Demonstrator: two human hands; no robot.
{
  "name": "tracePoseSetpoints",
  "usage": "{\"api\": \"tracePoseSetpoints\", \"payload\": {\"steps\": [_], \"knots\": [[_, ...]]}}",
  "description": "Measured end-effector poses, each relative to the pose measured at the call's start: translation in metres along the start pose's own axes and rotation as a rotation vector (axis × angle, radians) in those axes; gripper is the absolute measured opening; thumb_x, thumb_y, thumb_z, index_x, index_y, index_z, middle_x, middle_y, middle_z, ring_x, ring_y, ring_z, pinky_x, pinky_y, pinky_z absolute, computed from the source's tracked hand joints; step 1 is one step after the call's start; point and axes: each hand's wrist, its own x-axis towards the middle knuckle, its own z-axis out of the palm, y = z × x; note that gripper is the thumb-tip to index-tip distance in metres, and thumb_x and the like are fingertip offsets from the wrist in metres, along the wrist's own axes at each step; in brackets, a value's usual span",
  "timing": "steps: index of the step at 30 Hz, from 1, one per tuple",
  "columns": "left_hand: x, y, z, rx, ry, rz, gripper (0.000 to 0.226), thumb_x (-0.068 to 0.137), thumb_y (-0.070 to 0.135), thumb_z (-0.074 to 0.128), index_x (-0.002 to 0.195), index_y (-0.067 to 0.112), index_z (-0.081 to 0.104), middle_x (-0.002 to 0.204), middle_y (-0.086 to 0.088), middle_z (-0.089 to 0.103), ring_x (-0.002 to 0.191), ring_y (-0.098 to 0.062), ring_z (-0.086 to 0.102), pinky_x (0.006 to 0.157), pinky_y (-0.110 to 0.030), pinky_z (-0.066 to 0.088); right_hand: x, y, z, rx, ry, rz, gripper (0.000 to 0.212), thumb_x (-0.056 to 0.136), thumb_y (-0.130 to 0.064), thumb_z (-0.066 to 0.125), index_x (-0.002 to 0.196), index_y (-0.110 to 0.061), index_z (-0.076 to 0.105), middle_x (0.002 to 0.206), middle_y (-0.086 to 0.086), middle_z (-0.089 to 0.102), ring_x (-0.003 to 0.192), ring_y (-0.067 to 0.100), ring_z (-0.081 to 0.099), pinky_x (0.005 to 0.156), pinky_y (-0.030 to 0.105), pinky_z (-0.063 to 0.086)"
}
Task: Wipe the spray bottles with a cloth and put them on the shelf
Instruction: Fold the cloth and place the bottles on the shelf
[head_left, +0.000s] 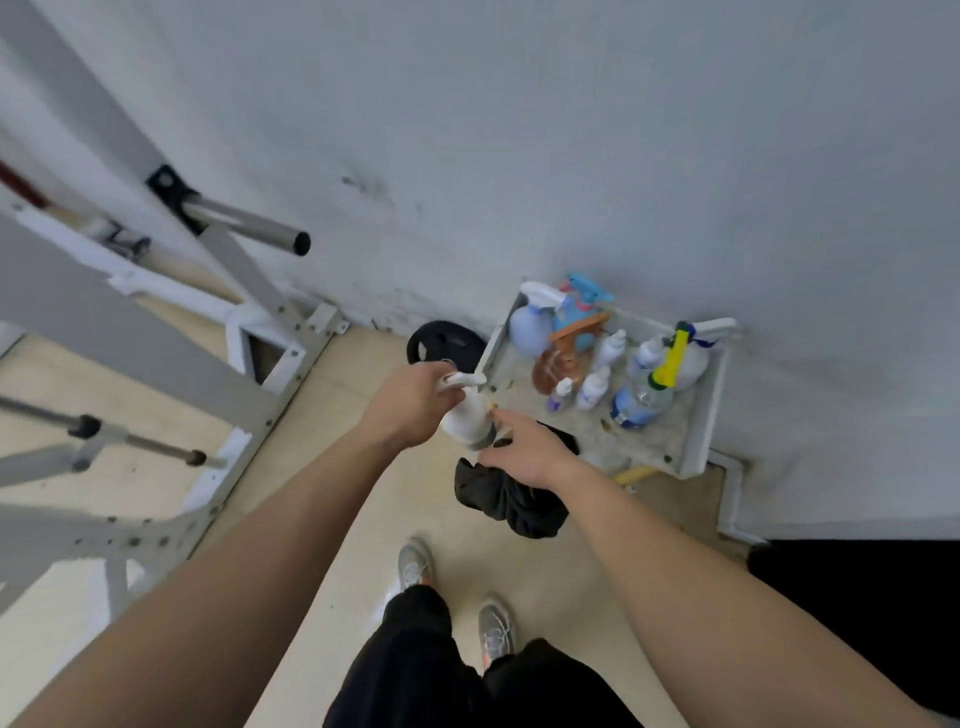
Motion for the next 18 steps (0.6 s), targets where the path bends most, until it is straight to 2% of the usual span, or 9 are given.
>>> {"api": "tracePoseSetpoints", "payload": {"steps": [4, 8, 12, 15, 18], "knots": [[0.053, 0.029, 0.006, 0.05, -0.046, 0.066, 0.014, 0.096, 0.026, 0.059, 0.097, 0.015, 0.067, 0.09, -0.004, 0.068, 0.083, -0.025, 0.062, 0.071, -0.04, 0.048, 0.015, 0.011, -0.018, 0.175, 0.068, 0.027, 0.065, 0.087, -0.029, 0.072, 0.147, -0.026, 0.046, 0.115, -0.007, 0.06, 0.113, 0.014, 0.059, 0.103, 0.033, 0.046], [0.102, 0.046, 0.019, 0.146, -0.1, 0.141, 0.012, 0.096, 0.025, 0.058, 0.085, 0.019, 0.061, 0.084, -0.001, 0.062, 0.083, -0.026, 0.061, 0.063, -0.033, 0.038, 0.037, 0.019, -0.025, 0.315, 0.156, 0.066, 0.077, 0.086, -0.031, 0.074, 0.154, -0.035, 0.037, 0.123, -0.006, 0.058, 0.12, 0.014, 0.056, 0.107, 0.032, 0.041], [0.14, 0.055, 0.029, 0.226, -0.172, 0.186, 0.014, 0.098, 0.024, 0.056, 0.096, 0.014, 0.065, 0.09, -0.005, 0.066, 0.084, -0.025, 0.061, 0.065, -0.031, 0.039, 0.055, 0.016, -0.03, 0.401, 0.195, 0.131, 0.083, 0.085, -0.034, 0.074, 0.156, -0.041, 0.032, 0.115, -0.007, 0.06, 0.115, 0.014, 0.058, 0.108, 0.033, 0.043], [0.163, 0.052, 0.036, 0.292, -0.198, 0.218, 0.012, 0.097, 0.025, 0.054, 0.094, 0.017, 0.062, 0.089, -0.007, 0.065, 0.086, -0.029, 0.064, 0.064, -0.031, 0.04, 0.066, 0.007, -0.035, 0.434, 0.194, 0.173, 0.083, 0.087, -0.033, 0.073, 0.157, -0.039, 0.029, 0.124, -0.002, 0.06, 0.12, 0.016, 0.057, 0.11, 0.032, 0.041], [0.18, 0.051, 0.04, 0.321, -0.186, 0.235, 0.019, 0.097, 0.024, 0.052, 0.107, 0.015, 0.065, 0.095, -0.01, 0.067, 0.086, -0.031, 0.064, 0.065, -0.032, 0.042, 0.08, 0.001, -0.038, 0.484, 0.228, 0.185, 0.089, 0.076, -0.04, 0.074, 0.155, -0.04, 0.032, 0.13, -0.003, 0.06, 0.125, 0.019, 0.057, 0.113, 0.038, 0.041]]}}
